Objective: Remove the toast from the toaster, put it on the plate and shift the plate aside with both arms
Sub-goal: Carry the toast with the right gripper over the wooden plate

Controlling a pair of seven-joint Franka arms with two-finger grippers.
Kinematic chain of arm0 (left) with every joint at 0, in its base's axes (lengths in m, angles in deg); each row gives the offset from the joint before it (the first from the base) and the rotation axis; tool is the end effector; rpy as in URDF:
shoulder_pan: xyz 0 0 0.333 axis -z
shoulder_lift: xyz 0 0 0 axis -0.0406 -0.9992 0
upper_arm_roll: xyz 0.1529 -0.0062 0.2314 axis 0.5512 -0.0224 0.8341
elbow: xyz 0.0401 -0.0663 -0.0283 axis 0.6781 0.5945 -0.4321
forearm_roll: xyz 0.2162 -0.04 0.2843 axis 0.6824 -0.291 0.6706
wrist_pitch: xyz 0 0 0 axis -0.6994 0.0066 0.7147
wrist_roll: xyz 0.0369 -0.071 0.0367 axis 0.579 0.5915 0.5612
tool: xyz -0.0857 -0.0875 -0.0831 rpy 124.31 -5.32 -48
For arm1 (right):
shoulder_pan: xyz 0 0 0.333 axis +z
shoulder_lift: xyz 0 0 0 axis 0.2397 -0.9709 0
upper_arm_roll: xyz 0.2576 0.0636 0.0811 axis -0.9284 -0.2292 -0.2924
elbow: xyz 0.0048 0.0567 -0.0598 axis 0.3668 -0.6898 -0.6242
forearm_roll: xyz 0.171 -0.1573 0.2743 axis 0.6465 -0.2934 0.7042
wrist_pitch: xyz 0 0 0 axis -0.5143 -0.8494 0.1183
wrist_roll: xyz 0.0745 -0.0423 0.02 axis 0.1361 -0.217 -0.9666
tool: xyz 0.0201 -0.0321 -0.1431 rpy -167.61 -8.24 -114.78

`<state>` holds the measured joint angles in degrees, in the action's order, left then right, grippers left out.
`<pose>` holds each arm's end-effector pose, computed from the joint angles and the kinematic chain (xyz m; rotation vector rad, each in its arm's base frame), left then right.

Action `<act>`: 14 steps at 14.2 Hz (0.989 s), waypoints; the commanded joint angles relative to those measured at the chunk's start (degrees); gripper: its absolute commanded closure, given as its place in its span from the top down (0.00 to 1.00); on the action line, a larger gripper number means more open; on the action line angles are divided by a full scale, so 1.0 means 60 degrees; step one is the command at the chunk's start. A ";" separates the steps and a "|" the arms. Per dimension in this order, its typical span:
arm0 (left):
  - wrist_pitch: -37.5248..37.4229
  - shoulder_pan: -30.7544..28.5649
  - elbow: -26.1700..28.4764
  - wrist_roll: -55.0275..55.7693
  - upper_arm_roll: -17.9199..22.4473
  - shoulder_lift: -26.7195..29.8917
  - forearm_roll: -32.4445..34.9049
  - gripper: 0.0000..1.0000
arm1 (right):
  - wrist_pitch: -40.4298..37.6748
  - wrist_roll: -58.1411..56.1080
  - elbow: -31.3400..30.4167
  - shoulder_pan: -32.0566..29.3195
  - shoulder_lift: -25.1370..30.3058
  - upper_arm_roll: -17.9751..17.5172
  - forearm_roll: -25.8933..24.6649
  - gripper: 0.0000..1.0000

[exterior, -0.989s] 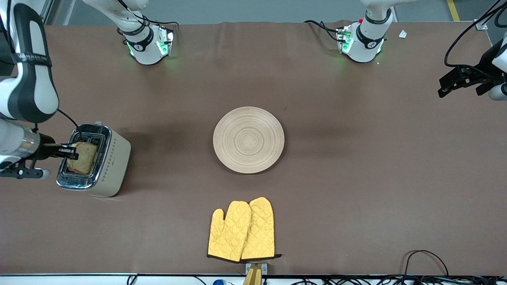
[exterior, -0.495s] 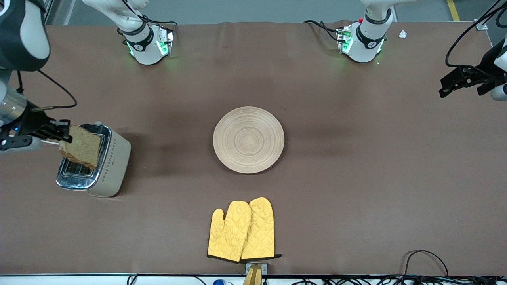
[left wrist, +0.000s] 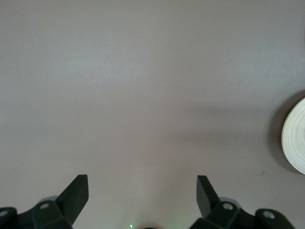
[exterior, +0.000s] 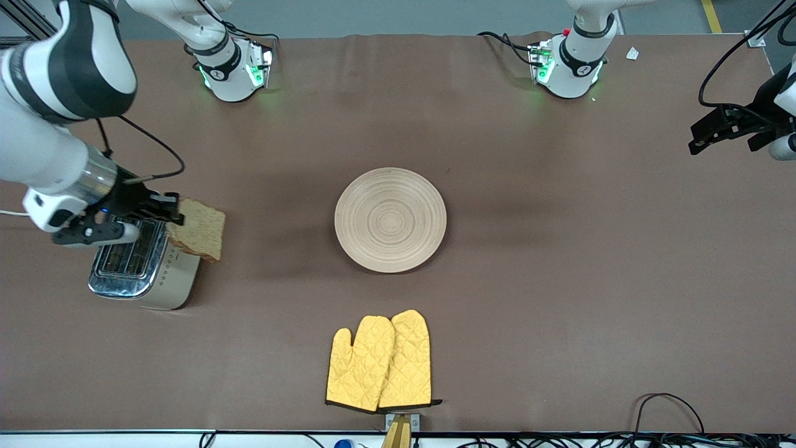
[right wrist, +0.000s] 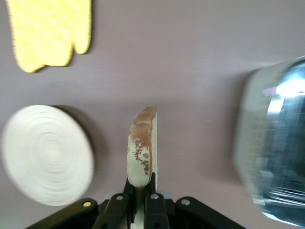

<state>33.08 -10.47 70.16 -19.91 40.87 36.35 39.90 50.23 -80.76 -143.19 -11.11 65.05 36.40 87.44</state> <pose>0.4994 -0.0214 0.5660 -3.1123 -0.0403 0.0162 0.5580 0.1002 0.4180 -2.8624 0.0217 0.0467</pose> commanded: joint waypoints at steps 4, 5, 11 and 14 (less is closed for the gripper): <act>-0.0197 -0.0136 -0.0271 -0.0161 -0.0003 -0.0127 -0.0035 1.00 | 0.2281 -0.0041 -0.1915 0.1075 -0.0197 0.0050 0.4282 0.00; -0.0182 -0.0253 -0.0271 -0.0161 -0.0003 -0.0127 -0.0035 1.00 | 0.2545 -0.0042 -0.1959 0.1296 -0.0343 0.0035 0.4429 0.00; -0.0182 -0.0313 -0.0286 -0.0117 -0.0003 -0.0273 0.0052 1.00 | 0.4247 -0.3226 -0.2839 0.3097 -0.1162 0.0050 0.9341 0.00; -0.0182 -0.0327 -0.0286 -0.0103 0.0012 -0.0360 0.0052 1.00 | 0.4189 -0.5210 -0.2853 0.3275 -0.1853 0.0050 1.1065 0.00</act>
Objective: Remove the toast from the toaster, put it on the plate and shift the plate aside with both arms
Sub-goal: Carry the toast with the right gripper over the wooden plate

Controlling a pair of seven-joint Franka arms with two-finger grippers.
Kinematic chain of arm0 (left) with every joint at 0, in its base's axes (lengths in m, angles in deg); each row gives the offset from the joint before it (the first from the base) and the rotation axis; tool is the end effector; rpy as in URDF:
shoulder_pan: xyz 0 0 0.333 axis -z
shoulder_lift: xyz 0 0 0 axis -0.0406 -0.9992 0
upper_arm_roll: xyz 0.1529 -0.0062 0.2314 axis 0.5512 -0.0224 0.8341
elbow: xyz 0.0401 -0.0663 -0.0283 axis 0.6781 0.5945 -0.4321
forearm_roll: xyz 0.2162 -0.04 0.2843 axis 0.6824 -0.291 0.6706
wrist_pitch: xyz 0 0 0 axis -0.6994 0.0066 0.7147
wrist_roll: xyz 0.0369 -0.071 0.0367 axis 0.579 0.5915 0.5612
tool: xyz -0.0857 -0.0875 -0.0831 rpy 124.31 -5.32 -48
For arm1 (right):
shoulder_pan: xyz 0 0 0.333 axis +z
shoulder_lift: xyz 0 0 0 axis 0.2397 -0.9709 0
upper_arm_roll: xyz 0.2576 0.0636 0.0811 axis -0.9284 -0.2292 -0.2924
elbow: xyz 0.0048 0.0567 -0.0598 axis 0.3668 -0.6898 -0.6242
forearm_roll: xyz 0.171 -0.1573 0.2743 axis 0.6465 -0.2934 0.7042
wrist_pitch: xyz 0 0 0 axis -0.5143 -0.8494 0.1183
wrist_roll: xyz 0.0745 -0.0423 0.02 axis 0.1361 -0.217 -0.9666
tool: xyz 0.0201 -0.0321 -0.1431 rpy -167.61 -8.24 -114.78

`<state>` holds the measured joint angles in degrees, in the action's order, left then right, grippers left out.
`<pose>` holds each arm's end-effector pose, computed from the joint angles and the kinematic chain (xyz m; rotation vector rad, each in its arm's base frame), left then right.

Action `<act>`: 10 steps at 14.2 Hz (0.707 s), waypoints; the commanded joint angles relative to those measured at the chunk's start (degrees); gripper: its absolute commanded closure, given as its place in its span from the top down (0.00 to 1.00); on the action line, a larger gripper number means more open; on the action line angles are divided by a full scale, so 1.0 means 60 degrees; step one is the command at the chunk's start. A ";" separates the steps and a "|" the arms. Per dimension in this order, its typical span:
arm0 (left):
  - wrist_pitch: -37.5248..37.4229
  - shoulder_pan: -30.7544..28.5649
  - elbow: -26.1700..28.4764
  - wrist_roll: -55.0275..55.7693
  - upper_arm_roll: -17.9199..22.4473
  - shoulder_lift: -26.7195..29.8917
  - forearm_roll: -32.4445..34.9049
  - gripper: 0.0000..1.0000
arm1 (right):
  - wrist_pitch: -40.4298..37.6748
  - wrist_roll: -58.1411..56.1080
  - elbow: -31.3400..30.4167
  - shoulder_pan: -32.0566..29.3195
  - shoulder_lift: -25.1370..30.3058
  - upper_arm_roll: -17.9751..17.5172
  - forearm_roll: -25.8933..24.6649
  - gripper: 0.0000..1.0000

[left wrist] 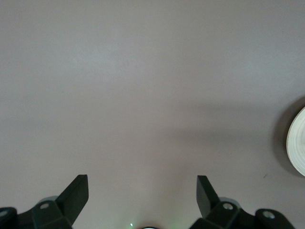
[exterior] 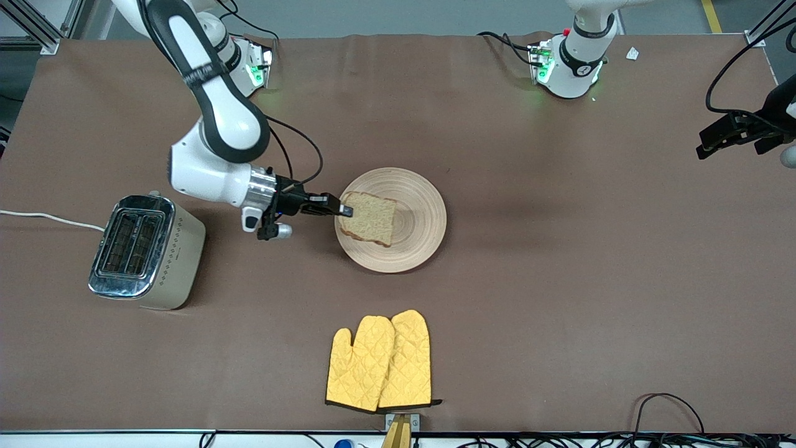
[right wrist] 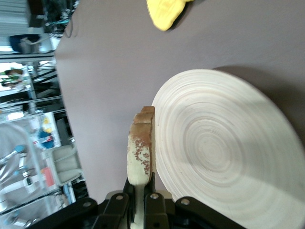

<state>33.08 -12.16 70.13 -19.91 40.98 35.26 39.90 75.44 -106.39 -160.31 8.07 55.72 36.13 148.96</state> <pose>0.5041 -0.0049 0.5568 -3.1140 -0.0888 0.0454 0.4951 0.2982 0.2602 -2.1807 0.1896 0.0748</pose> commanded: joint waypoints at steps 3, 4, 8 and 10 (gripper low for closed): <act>-0.0167 -0.0046 -0.0281 -0.0117 0.0053 -0.0283 0.0008 1.00 | -0.0043 -0.1072 -0.0103 0.0108 -0.0459 0.0096 0.0813 0.00; -0.0167 -0.0046 -0.0281 -0.0117 0.0053 -0.0283 -0.0006 1.00 | -0.0058 -0.1304 -0.0103 0.0079 -0.0533 0.0110 0.0813 0.00; -0.0153 -0.0280 -0.0266 -0.0117 0.0038 -0.0327 -0.0065 1.00 | -0.0043 -0.1527 -0.0132 0.0020 -0.0753 0.0125 0.0784 0.00; -0.0153 -0.0281 -0.0266 -0.0117 0.0038 -0.0356 -0.0065 1.00 | -0.0043 -0.1512 -0.0176 0.0078 -0.0855 0.0125 0.0784 0.00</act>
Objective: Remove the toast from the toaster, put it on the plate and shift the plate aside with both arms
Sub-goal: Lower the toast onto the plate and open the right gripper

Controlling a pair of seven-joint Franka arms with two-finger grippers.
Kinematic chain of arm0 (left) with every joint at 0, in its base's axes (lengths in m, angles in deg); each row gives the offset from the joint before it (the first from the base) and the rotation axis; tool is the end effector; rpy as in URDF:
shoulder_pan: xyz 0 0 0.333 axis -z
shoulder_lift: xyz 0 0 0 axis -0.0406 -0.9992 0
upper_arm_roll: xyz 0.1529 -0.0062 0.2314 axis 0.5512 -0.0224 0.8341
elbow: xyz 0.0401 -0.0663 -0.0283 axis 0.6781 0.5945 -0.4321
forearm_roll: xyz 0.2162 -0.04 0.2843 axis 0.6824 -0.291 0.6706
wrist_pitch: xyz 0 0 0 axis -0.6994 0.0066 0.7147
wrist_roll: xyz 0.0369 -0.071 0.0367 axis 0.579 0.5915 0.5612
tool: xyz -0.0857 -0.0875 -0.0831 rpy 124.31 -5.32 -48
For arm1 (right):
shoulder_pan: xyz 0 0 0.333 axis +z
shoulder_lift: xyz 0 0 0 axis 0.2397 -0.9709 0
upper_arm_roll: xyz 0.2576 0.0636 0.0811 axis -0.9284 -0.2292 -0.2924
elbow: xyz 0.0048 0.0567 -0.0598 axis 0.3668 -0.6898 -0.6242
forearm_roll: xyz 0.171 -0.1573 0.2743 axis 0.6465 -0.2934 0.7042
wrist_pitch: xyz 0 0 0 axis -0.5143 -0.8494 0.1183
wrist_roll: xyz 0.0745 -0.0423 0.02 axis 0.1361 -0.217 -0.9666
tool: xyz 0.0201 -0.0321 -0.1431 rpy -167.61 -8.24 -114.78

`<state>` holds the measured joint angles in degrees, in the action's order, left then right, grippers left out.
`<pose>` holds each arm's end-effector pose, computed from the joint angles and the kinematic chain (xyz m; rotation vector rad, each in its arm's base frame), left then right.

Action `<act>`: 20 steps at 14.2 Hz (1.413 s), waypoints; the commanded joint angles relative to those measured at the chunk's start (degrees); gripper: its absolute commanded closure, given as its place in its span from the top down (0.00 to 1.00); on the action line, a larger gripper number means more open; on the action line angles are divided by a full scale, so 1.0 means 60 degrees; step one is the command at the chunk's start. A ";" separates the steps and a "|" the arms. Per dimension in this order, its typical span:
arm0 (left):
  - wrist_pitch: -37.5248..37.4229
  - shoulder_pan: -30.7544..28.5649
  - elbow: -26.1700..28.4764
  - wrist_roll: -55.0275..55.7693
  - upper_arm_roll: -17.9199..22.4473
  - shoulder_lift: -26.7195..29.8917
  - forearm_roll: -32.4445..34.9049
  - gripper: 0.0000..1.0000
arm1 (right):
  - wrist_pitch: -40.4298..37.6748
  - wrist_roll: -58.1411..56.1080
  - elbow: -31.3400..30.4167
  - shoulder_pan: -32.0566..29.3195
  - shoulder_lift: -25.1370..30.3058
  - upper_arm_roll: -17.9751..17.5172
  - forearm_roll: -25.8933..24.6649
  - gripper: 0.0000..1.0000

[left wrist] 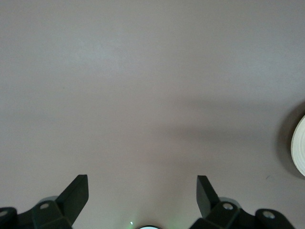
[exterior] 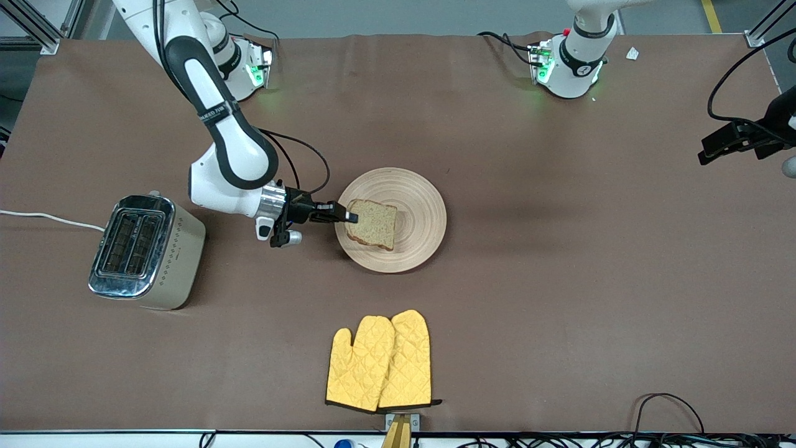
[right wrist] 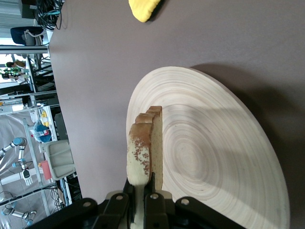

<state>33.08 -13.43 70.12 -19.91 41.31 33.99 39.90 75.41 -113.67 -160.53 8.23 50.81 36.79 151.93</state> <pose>0.5088 0.0102 0.5458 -3.1157 -0.1319 0.0799 0.4901 0.2915 0.2113 -2.1907 0.1565 0.0840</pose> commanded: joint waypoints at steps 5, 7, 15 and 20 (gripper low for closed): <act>-0.0168 -0.0069 -0.0250 -0.0132 -0.0003 -0.0159 -0.0065 1.00 | -0.0051 -0.0328 -0.0550 0.0052 -0.0065 0.0016 0.0288 0.01; -0.0168 -0.0069 -0.0264 -0.0132 -0.0018 -0.0144 -0.0065 1.00 | -0.0051 -0.0255 -0.0521 -0.0006 -0.0124 0.0016 0.0273 0.12; -0.0139 -0.0069 -0.0264 -0.0132 -0.0018 -0.0159 -0.0065 1.00 | 0.0051 -0.0284 -0.0536 0.0125 -0.0519 0.0016 0.0229 0.90; -0.0139 -0.0069 -0.0264 -0.0132 -0.0018 -0.0159 -0.0065 1.00 | 0.0051 -0.0284 -0.0521 0.0052 -0.0520 0.0074 0.0040 1.00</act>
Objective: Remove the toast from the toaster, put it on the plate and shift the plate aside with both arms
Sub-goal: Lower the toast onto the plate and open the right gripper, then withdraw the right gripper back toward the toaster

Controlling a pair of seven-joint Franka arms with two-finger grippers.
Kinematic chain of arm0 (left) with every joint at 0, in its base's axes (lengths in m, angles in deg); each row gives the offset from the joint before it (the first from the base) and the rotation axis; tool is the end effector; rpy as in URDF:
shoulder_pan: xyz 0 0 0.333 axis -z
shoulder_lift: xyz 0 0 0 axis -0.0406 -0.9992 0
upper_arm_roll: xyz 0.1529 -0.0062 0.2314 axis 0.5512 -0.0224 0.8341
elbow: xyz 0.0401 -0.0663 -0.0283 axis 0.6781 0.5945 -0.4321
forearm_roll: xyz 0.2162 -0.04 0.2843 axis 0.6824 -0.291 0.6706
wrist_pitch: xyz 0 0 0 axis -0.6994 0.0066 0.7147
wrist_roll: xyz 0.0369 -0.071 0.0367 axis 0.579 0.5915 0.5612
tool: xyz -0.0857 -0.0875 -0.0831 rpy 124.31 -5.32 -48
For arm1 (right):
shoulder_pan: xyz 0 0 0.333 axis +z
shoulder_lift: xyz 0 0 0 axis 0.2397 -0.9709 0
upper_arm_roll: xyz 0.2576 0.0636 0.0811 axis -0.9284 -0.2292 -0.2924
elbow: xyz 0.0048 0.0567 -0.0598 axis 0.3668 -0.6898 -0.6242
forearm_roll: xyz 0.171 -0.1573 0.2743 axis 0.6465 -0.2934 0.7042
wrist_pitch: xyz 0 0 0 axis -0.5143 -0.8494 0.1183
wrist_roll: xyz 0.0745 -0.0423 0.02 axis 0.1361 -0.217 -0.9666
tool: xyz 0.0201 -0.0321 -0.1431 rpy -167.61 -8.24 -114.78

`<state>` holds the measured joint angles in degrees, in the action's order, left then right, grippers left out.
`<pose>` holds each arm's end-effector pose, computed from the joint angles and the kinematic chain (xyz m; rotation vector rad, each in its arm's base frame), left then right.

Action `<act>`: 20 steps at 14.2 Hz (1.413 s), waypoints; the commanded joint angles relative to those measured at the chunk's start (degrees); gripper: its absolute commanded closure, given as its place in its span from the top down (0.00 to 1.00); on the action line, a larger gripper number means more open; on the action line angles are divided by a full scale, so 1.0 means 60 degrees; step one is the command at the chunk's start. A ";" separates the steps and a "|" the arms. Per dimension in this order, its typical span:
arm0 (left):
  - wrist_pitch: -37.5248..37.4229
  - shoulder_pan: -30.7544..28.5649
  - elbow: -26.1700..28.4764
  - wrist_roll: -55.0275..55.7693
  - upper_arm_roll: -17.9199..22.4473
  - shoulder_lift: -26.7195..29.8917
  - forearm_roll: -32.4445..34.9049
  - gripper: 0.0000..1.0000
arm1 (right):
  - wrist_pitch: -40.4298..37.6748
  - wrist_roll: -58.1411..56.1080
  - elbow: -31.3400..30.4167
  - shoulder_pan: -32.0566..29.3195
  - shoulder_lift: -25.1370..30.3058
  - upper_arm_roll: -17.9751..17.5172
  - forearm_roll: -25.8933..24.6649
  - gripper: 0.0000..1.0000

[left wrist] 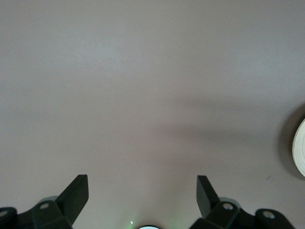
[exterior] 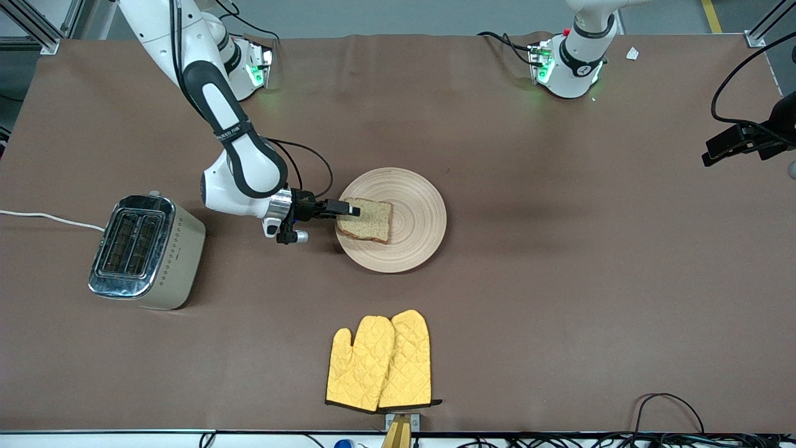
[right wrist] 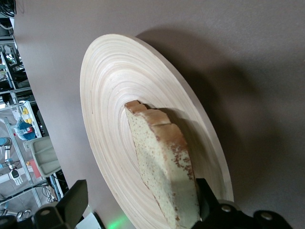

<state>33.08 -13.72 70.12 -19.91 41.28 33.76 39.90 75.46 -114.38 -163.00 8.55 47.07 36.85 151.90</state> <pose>0.5096 0.0126 0.5438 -3.1160 -0.1389 0.0862 0.4654 0.2833 0.1594 -2.2335 0.1955 0.1868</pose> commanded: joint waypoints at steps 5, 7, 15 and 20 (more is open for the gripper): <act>-0.0139 -0.0035 -0.0264 -0.0132 -0.0012 -0.0106 -0.0065 1.00 | 0.0028 -0.0123 -0.0124 -0.0263 0.0117 0.0108 -0.0776 1.00; -0.0139 -0.0035 -0.0264 -0.0132 -0.0012 -0.0106 -0.0065 1.00 | 0.0028 -0.0109 -0.0109 -0.0322 0.0131 0.0122 -0.0893 1.00; -0.0139 -0.0035 -0.0264 -0.0132 -0.0012 -0.0106 -0.0065 1.00 | -0.0456 0.1134 0.0198 -0.0337 0.0556 0.0825 -0.2429 1.00; -0.0124 -0.0035 -0.0264 -0.0132 -0.0012 -0.0120 -0.0065 1.00 | -0.1257 0.3988 0.1001 -0.0453 0.1097 0.1147 -0.5254 1.00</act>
<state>33.08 -13.72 70.09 -19.91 41.28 33.76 39.90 71.58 -96.24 -158.21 6.74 51.07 42.99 125.72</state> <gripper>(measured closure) 0.000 0.000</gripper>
